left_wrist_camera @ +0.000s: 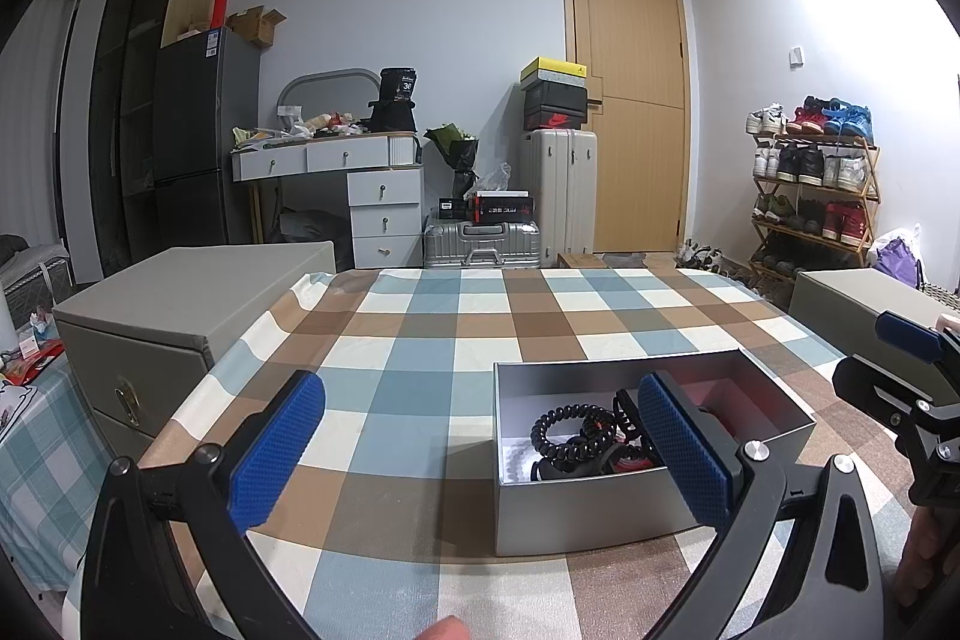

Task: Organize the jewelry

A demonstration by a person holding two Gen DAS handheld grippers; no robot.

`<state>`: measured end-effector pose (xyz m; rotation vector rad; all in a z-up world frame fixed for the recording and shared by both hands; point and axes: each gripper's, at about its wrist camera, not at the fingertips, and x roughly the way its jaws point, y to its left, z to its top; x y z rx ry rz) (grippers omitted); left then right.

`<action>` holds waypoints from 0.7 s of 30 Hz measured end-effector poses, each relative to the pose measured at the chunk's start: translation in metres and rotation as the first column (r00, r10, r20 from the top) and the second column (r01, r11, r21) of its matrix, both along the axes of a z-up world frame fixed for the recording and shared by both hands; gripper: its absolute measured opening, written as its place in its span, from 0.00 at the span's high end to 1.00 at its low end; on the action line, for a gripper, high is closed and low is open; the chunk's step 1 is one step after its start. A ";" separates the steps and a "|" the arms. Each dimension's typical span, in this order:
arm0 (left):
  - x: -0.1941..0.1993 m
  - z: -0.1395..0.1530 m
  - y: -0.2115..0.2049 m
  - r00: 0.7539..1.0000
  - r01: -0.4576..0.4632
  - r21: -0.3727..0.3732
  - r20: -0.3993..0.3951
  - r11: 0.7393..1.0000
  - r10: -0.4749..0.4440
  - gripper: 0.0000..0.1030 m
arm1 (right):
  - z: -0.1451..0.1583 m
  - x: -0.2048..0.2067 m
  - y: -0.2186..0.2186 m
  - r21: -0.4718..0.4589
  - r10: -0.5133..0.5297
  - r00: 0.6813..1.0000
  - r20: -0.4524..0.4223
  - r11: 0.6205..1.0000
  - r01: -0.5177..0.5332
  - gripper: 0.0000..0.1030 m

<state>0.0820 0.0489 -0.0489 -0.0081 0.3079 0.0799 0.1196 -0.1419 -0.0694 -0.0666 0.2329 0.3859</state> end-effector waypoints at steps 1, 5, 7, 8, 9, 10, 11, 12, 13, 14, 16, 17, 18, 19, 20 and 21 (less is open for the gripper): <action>-0.001 0.000 0.000 1.000 0.000 0.000 0.001 1.000 0.000 0.01 | 0.000 0.000 0.000 0.000 0.000 1.000 0.000 1.000 0.000 0.00; 0.000 0.000 0.000 1.000 0.001 0.000 0.000 1.000 -0.001 0.01 | 0.000 0.000 0.000 0.000 0.000 1.000 0.000 1.000 0.000 0.00; 0.001 0.000 0.000 1.000 0.000 0.000 0.000 1.000 0.000 0.01 | 0.000 0.000 0.000 0.000 0.000 1.000 0.000 1.000 0.000 0.00; 0.000 0.000 0.000 1.000 0.000 0.000 0.000 1.000 0.000 0.01 | 0.000 0.000 0.000 0.000 0.000 1.000 0.000 1.000 0.000 0.00; 0.000 0.000 0.000 1.000 0.000 0.000 0.000 1.000 0.000 0.01 | 0.000 0.000 0.000 0.000 0.000 1.000 0.000 1.000 0.000 0.00; 0.001 0.000 0.000 1.000 0.000 0.000 0.000 1.000 0.000 0.01 | 0.000 0.000 0.000 0.000 0.000 1.000 0.000 1.000 0.000 0.00; 0.001 0.000 0.000 1.000 0.000 0.000 0.000 1.000 0.000 0.01 | 0.000 0.000 0.000 0.000 0.000 1.000 0.000 1.000 0.000 0.00; 0.000 0.000 0.000 1.000 0.000 0.000 0.000 1.000 0.000 0.01 | 0.000 0.000 0.000 0.000 0.000 1.000 0.000 1.000 0.000 0.00; 0.001 0.000 0.000 1.000 0.001 0.000 0.000 1.000 -0.001 0.01 | 0.000 0.000 0.000 0.000 0.000 1.000 0.000 1.000 0.000 0.00; 0.001 0.000 -0.001 1.000 0.003 0.000 -0.001 1.000 -0.003 0.01 | 0.000 0.000 0.000 0.000 0.000 1.000 0.000 1.000 0.000 0.00; 0.000 0.000 -0.001 1.000 0.003 0.000 -0.001 1.000 -0.003 0.01 | 0.000 0.000 0.000 0.000 0.000 1.000 0.000 1.000 0.000 0.00; 0.001 0.000 -0.001 1.000 0.002 0.000 -0.001 1.000 -0.002 0.01 | 0.000 0.000 0.000 0.000 0.000 1.000 -0.001 1.000 0.000 0.00; 0.000 0.000 -0.002 1.000 0.002 0.000 -0.001 1.000 -0.002 0.01 | 0.000 0.000 0.000 0.001 0.000 1.000 -0.001 1.000 0.000 0.00; 0.000 0.000 -0.002 1.000 0.002 0.000 -0.002 1.000 -0.002 0.01 | 0.000 0.000 0.000 0.001 0.000 1.000 0.000 1.000 0.000 0.00; 0.001 -0.001 -0.001 1.000 0.003 0.000 -0.001 1.000 -0.003 0.01 | 0.000 0.000 0.000 0.000 0.000 1.000 0.000 1.000 0.000 0.00; 0.001 0.000 -0.001 1.000 0.003 0.000 -0.001 1.000 -0.003 0.01 | 0.000 0.000 0.000 0.000 0.000 1.000 0.000 1.000 0.000 0.00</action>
